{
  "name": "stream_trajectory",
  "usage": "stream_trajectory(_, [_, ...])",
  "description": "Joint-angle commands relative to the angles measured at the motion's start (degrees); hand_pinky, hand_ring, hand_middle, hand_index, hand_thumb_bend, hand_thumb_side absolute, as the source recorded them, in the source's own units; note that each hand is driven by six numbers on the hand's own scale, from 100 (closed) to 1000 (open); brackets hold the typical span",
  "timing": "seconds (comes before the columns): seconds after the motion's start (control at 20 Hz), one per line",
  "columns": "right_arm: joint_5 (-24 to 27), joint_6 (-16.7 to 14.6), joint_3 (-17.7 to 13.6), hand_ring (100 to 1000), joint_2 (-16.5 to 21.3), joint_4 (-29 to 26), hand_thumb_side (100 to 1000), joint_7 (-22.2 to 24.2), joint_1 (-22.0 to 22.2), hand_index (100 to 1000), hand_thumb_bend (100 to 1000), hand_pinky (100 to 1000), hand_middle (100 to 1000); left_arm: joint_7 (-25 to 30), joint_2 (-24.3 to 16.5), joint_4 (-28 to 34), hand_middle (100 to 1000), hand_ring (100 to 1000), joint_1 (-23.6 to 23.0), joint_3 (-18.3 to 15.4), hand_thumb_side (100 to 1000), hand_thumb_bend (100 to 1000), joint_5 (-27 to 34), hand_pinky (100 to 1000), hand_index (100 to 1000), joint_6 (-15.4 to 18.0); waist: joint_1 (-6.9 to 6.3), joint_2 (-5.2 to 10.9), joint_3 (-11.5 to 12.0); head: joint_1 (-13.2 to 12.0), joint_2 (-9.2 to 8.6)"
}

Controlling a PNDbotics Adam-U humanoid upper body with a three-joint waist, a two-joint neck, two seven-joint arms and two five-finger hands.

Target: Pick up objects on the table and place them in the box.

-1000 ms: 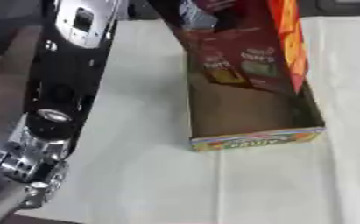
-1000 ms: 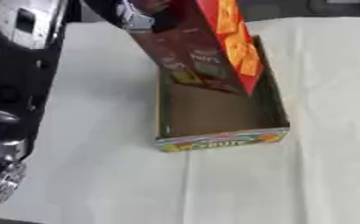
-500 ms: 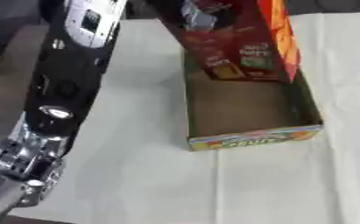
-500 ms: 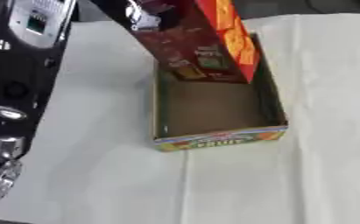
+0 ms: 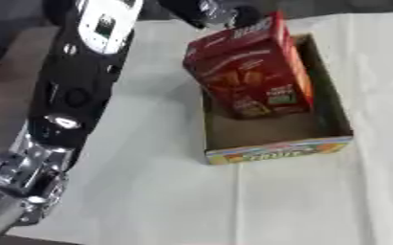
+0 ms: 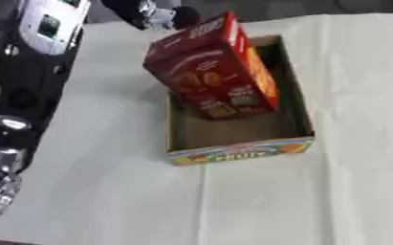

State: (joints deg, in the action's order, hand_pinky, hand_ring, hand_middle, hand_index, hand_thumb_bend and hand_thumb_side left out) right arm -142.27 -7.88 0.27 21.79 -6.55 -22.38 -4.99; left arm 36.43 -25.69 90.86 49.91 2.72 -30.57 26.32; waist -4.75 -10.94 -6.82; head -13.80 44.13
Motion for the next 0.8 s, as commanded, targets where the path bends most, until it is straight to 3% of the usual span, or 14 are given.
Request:
stream_trajectory(0.05, [0.0, -0.2, -0.2, 588, 1.7, -0.1, 1000, 0.0, 0.6, 755, 100, 463, 651, 15.0, -1.6, -0.9, 1000, 1000, 1.4, -0.5, 936, 529, 0.0, 1000, 1000, 13.5, 0.34, 0.88, 0.1, -0.2, -0.01])
stream_trajectory(0.1, [0.0, -0.3, -0.2, 588, 1.7, -0.1, 1000, 0.0, 0.6, 755, 100, 463, 652, 15.3, -1.6, -1.3, 1000, 1000, 1.4, -0.5, 936, 567, 0.0, 1000, 1000, 14.0, 0.37, 0.90, 0.1, -0.2, -0.01])
stream_trajectory(0.25, [0.0, -0.4, -0.2, 588, 1.7, -0.1, 1000, -0.1, 0.6, 755, 100, 463, 652, 15.5, -1.6, -2.1, 1000, 1000, 1.5, -0.6, 948, 542, -0.5, 1000, 1000, 14.9, 0.48, 0.96, 0.2, -0.3, -0.01])
stream_trajectory(0.45, [0.0, -0.5, -0.2, 588, 1.6, -0.1, 1000, 0.0, 0.6, 755, 100, 463, 652, 14.7, -1.3, -1.9, 1000, 1000, 1.6, -1.8, 938, 321, 0.4, 1000, 1000, 14.2, 0.62, 1.05, 0.4, -0.3, -0.01])
stream_trajectory(0.5, [0.0, -0.5, -0.2, 588, 1.5, -0.1, 1000, 0.0, 0.6, 755, 100, 463, 651, 13.5, -1.2, -1.5, 980, 979, 1.5, -2.2, 888, 199, 1.1, 899, 1000, 13.7, 0.66, 1.05, 0.4, -0.3, -0.01])
stream_trajectory(0.55, [0.0, -0.5, -0.2, 588, 1.5, -0.1, 1000, -0.1, 0.6, 755, 100, 463, 651, 9.8, -1.0, -0.9, 945, 921, 1.3, -3.2, 779, 100, 3.0, 795, 1000, 12.7, 0.72, 1.03, 0.5, -0.3, -0.01])
stream_trajectory(0.6, [0.0, -0.5, -0.2, 588, 1.5, -0.1, 1000, -0.1, 0.6, 755, 100, 463, 652, 5.7, -0.9, -0.3, 913, 877, 0.9, -3.5, 755, 100, 5.1, 730, 978, 11.6, 0.76, 1.01, 0.6, -0.2, -0.01])
stream_trajectory(0.65, [0.0, -0.6, -0.2, 589, 1.5, -0.1, 1000, -0.1, 0.6, 755, 100, 463, 652, -0.4, -0.5, 0.5, 876, 840, 0.4, -4.0, 591, 100, 9.9, 678, 944, 10.9, 0.83, 0.96, 0.6, -0.1, -0.01])
stream_trajectory(0.8, [0.2, -0.6, -0.3, 588, 1.5, -0.2, 1000, -0.3, 0.6, 754, 100, 462, 651, -17.3, -1.8, 2.8, 826, 803, -1.8, -2.9, 687, 100, 27.0, 639, 889, 12.6, 0.91, 0.85, 0.7, 0.0, -0.01])
